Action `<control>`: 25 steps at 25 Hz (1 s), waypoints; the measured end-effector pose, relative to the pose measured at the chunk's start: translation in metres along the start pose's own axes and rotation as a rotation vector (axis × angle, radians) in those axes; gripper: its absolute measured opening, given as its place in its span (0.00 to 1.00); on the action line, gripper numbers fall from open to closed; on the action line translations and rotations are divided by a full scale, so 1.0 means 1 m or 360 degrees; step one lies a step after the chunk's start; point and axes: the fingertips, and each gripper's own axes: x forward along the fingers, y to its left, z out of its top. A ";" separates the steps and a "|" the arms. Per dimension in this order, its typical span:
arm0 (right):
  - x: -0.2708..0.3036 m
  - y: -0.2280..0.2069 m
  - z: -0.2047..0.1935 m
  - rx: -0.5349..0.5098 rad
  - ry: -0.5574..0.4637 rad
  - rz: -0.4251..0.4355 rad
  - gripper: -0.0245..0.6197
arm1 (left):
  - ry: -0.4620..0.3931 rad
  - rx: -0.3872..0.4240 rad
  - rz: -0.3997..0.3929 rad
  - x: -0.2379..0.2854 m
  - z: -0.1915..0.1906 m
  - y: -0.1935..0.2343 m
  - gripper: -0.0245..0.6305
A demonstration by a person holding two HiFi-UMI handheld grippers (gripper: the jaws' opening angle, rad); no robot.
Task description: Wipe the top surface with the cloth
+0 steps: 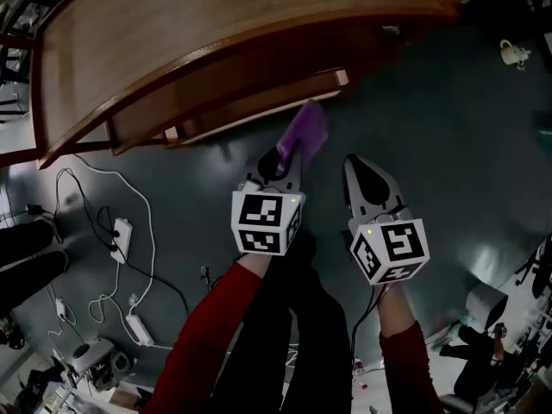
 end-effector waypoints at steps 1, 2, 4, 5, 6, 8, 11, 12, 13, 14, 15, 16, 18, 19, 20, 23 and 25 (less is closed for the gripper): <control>-0.004 -0.020 -0.006 0.0003 -0.0009 -0.0057 0.06 | 0.0029 0.0036 -0.0074 0.030 -0.007 -0.019 0.12; -0.008 -0.038 -0.010 0.0003 -0.0018 -0.0112 0.06 | 0.0058 0.0070 -0.0130 0.060 -0.013 -0.033 0.12; -0.011 -0.071 -0.020 -0.0001 -0.0036 -0.0207 0.06 | 0.0112 0.0137 -0.0192 0.115 -0.024 -0.051 0.12; -0.012 -0.085 -0.026 0.0002 -0.0047 -0.0245 0.06 | 0.0139 0.0165 -0.0202 0.139 -0.031 -0.056 0.12; -0.013 -0.097 -0.033 0.0010 -0.0061 -0.0278 0.06 | 0.0164 0.0185 -0.0206 0.161 -0.038 -0.059 0.12; -0.015 -0.118 -0.045 0.0029 -0.0100 -0.0331 0.06 | 0.0200 0.0222 -0.0201 0.196 -0.052 -0.064 0.12; -0.021 -0.141 -0.055 0.0028 -0.0150 -0.0386 0.06 | 0.0219 0.0302 -0.0172 0.230 -0.060 -0.065 0.12; -0.020 -0.145 -0.059 0.0023 -0.0154 -0.0393 0.06 | 0.0223 0.0313 -0.0155 0.236 -0.064 -0.060 0.12; -0.016 -0.147 -0.064 0.0018 -0.0152 -0.0396 0.06 | 0.0228 0.0311 -0.0135 0.240 -0.070 -0.051 0.12; -0.010 -0.148 -0.069 0.0013 -0.0146 -0.0393 0.06 | 0.0232 0.0301 -0.0113 0.243 -0.075 -0.039 0.12; -0.002 -0.148 -0.074 0.0009 -0.0138 -0.0384 0.06 | 0.0237 0.0289 -0.0089 0.243 -0.081 -0.026 0.12; 0.007 -0.146 -0.077 0.0005 -0.0126 -0.0368 0.06 | 0.0243 0.0278 -0.0063 0.241 -0.086 -0.012 0.12; 0.025 -0.138 -0.078 -0.0018 -0.0098 -0.0307 0.06 | 0.0261 0.0259 0.0005 0.230 -0.095 0.016 0.12; 0.034 -0.133 -0.075 -0.0039 -0.0088 -0.0263 0.06 | 0.0265 0.0246 0.0047 0.222 -0.096 0.030 0.12; 0.042 -0.127 -0.070 -0.0063 -0.0082 -0.0214 0.06 | 0.0266 0.0232 0.0094 0.211 -0.095 0.044 0.12; 0.066 -0.098 -0.054 -0.0139 -0.0060 -0.0044 0.06 | 0.0270 0.0219 0.0260 0.165 -0.093 0.092 0.12; 0.082 -0.071 -0.045 -0.0188 -0.0038 0.0082 0.06 | 0.0291 0.0201 0.0390 0.126 -0.098 0.130 0.12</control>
